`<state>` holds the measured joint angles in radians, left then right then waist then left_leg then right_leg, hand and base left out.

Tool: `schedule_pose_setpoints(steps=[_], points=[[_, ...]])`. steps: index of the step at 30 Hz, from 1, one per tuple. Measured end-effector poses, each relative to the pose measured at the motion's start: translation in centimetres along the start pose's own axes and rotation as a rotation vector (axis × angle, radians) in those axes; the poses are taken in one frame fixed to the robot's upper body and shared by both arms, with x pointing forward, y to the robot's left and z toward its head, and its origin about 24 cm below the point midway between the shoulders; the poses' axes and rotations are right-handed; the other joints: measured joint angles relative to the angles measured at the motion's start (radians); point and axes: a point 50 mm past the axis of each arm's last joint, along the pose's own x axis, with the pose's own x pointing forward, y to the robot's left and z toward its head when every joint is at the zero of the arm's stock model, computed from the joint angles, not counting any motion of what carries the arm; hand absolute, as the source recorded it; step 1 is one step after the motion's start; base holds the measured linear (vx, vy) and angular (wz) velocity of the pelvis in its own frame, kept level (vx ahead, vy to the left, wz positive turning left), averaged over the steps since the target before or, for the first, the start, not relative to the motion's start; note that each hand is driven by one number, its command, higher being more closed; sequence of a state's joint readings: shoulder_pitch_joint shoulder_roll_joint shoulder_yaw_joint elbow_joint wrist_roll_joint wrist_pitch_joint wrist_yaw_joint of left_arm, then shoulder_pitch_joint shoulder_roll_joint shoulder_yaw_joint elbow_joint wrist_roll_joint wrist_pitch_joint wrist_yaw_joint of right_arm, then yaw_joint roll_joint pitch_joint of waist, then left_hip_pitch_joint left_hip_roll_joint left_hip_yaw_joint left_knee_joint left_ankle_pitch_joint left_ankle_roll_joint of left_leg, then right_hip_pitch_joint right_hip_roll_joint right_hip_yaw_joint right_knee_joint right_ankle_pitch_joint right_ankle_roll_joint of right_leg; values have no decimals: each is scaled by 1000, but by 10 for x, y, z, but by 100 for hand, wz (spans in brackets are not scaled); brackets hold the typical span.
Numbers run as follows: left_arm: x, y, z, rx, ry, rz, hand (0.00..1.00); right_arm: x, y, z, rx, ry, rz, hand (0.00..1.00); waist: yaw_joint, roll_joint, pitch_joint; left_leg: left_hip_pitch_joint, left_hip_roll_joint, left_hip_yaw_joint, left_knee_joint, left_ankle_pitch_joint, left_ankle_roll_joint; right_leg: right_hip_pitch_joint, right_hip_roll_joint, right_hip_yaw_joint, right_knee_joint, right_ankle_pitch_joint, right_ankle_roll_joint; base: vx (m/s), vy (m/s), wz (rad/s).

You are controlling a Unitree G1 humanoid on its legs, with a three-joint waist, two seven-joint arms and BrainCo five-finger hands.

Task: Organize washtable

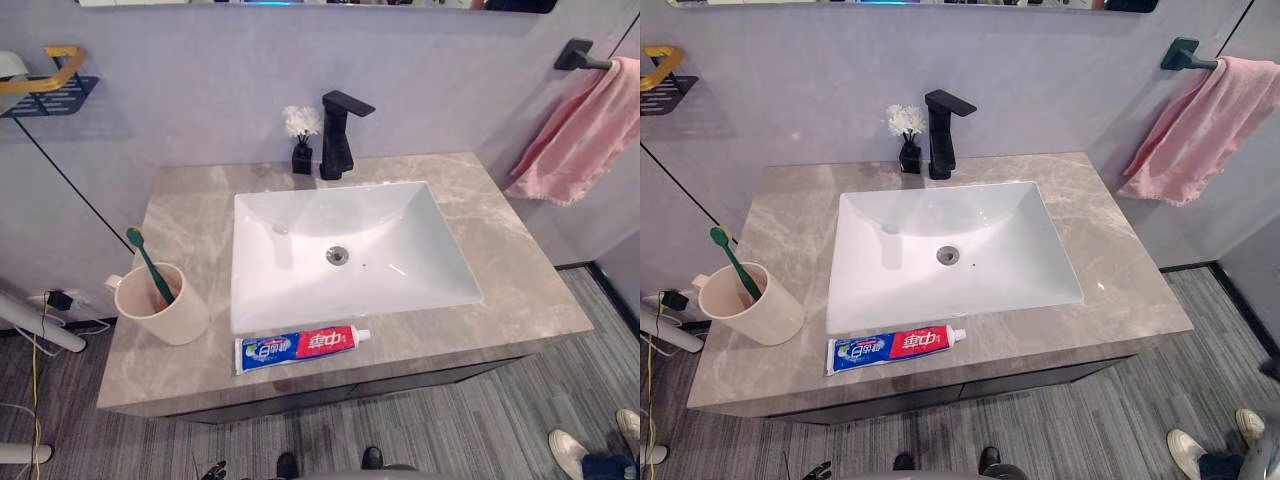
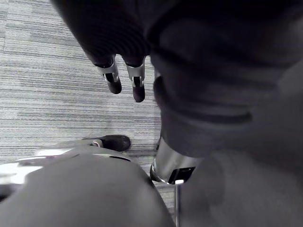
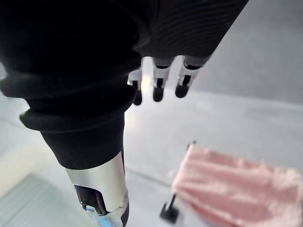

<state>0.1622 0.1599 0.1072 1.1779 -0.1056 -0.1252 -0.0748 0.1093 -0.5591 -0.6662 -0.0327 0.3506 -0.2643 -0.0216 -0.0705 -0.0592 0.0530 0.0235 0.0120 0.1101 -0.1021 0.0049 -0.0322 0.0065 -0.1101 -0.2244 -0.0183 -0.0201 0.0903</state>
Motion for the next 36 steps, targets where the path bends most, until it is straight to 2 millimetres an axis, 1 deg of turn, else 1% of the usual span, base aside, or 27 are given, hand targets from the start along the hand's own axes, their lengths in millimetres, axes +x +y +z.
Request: schedule_pose_setpoints(steps=[2,3,6,8,9,11,13,15,18,22,24,27,32,36], points=[[0,-1,1,16,-9,-14,0,15,38,6,19,-31,205,0,6,1,-1,-10,-4,-31,0,7,6,3,-4,-28,2,-2,1,-45,-3,39],[0,-2,2,16,-12,-16,0,17,47,6,21,-34,253,0,8,2,-2,-9,-5,-36,0,10,9,3,-6,-37,2,-2,1,1,7,50],[1,-4,5,5,-32,-29,0,23,97,11,17,-47,565,0,41,3,-2,-24,-20,-80,0,29,22,13,-13,-82,2,-2,1,8,17,45],[0,-4,6,-8,-37,-29,0,25,112,15,14,-60,664,0,55,-2,0,-28,-27,-94,0,34,25,19,-20,-105,2,-2,1,7,25,35],[0,-4,6,-9,-38,-29,0,26,116,16,24,-61,689,0,60,-5,0,-28,-30,-99,0,34,26,21,-22,-109,2,-2,1,15,38,30],[-1,-2,4,-29,-40,-31,0,25,132,21,69,-74,786,0,66,-14,-2,-31,-38,-121,1,37,30,29,-29,-129,2,-2,1,20,29,26],[-1,-1,5,-43,-43,-36,0,21,141,21,94,-68,856,0,72,-21,-1,-37,-45,-135,2,41,33,28,-34,-137,2,-2,1,14,29,19],[-1,0,6,-51,-47,-34,0,13,152,17,120,-43,931,0,83,-30,-2,-46,-49,-143,5,45,34,27,-38,-151,2,-2,1,8,22,18],[-1,2,7,-58,-53,-31,0,2,163,12,139,-11,1012,0,87,-38,-1,-55,-53,-167,3,54,35,27,-40,-171,4,-2,2,-6,3,24],[-1,3,8,-57,-61,-28,0,-8,172,7,147,18,1077,0,88,-43,1,-66,-53,-185,0,62,34,25,-39,-187,5,-2,2,-28,-7,15],[-1,3,9,-40,-67,-33,0,-13,175,5,154,31,1093,0,89,-43,1,-69,-53,-188,0,62,33,24,-38,-188,5,-3,2,-34,-6,6],[-1,3,9,-30,-68,-35,0,-25,177,-3,180,74,1114,0,91,-43,2,-71,-52,-190,0,62,33,23,-37,-188,6,-3,3,-12,-3,0],[-1,3,10,-23,-70,-37,0,-55,179,-22,218,189,1159,0,93,-43,3,-85,-51,-193,0,58,28,19,-36,-189,6,-11,11,-10,-6,1],[0,2,12,-20,-74,-39,0,-64,181,-26,235,219,1171,0,96,-44,4,-97,-51,-194,0,62,33,1,-35,-192,6,-12,12,54,-11,2]])
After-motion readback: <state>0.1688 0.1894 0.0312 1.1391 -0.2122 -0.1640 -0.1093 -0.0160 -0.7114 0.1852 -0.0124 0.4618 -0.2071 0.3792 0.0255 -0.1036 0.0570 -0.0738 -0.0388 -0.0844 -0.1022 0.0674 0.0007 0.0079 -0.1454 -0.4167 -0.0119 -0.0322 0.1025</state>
